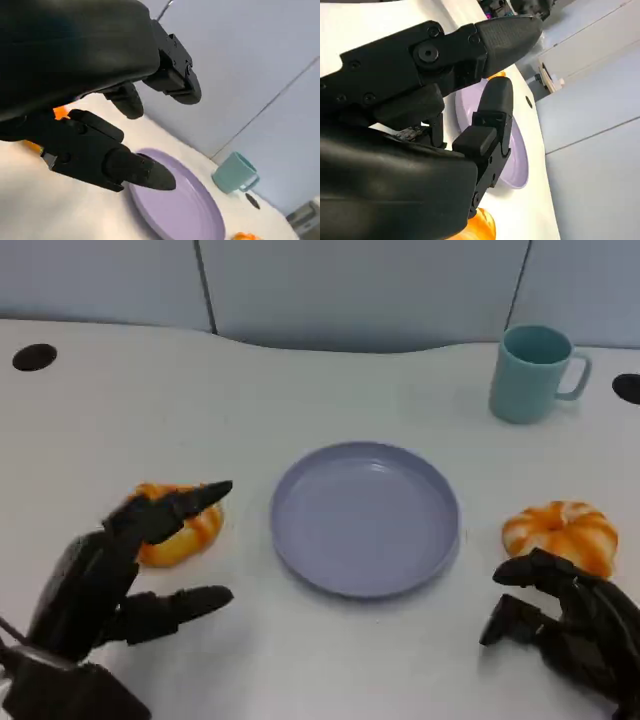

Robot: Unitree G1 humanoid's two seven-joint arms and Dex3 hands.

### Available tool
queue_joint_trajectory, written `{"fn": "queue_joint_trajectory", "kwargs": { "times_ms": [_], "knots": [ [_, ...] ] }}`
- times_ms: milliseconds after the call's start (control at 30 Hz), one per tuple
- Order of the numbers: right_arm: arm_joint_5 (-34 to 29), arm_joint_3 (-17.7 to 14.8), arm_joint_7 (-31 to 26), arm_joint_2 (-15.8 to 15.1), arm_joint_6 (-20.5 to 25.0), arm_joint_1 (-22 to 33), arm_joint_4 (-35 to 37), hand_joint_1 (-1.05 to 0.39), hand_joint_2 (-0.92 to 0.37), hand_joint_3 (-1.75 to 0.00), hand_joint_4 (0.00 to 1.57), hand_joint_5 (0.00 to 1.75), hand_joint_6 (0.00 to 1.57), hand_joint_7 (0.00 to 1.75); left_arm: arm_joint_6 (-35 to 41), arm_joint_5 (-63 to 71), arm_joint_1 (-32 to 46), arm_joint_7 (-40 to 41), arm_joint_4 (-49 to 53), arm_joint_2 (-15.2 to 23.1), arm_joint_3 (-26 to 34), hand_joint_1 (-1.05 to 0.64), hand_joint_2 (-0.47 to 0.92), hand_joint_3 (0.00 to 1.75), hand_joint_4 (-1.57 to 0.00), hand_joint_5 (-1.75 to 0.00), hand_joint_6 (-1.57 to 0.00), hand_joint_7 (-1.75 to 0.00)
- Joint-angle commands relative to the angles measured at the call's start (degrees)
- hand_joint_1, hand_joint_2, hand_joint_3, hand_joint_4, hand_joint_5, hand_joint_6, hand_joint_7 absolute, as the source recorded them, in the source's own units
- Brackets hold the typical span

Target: Grasp the bread from the table and place it into the plate.

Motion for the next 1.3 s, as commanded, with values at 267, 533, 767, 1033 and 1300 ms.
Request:
{"fn": "queue_joint_trajectory", "kwargs": {
  "times_ms": [267,533,767,1033,1300],
  "knots": [
    [-2.02,0.99,-2.00,0.26,-2.11,1.50,0.50,-0.47,-0.92,-0.20,0.62,1.44,0.64,1.04,13.57,25.74,-1.49,16.26,-12.99,10.05,-4.84,-0.63,0.90,0.00,0.00,-0.41,-0.27,0.00],
    [-0.35,0.28,-1.07,0.93,-2.57,1.80,1.07,-0.47,-0.92,-0.20,0.61,1.41,0.65,0.99,29.49,33.25,-5.66,5.75,-17.53,15.02,-12.64,-0.70,0.89,0.00,0.00,-0.17,-0.18,-0.01],
    [-0.22,-0.05,-0.46,1.00,-2.89,1.75,1.54,-0.47,-0.92,-0.21,0.64,1.37,0.69,0.93,33.37,31.62,-10.72,2.25,-12.27,17.49,-18.04,-0.72,0.87,0.00,0.00,-0.07,-0.14,0.00],
    [-0.26,0.13,-0.49,0.92,-2.94,2.39,0.59,-0.48,-0.92,-0.21,0.65,1.35,0.70,0.91,36.37,29.90,-23.34,-0.72,10.04,15.77,-26.07,-0.74,0.88,0.00,0.00,-0.06,-0.08,0.00],
    [0.59,-0.52,0.72,0.86,-2.72,2.56,0.73,-0.45,-0.92,-0.21,0.64,1.37,0.70,0.90,38.69,27.87,-35.09,0.16,29.03,11.96,-32.40,-0.72,0.90,0.00,0.00,0.00,-0.07,-0.01]
  ]
}}
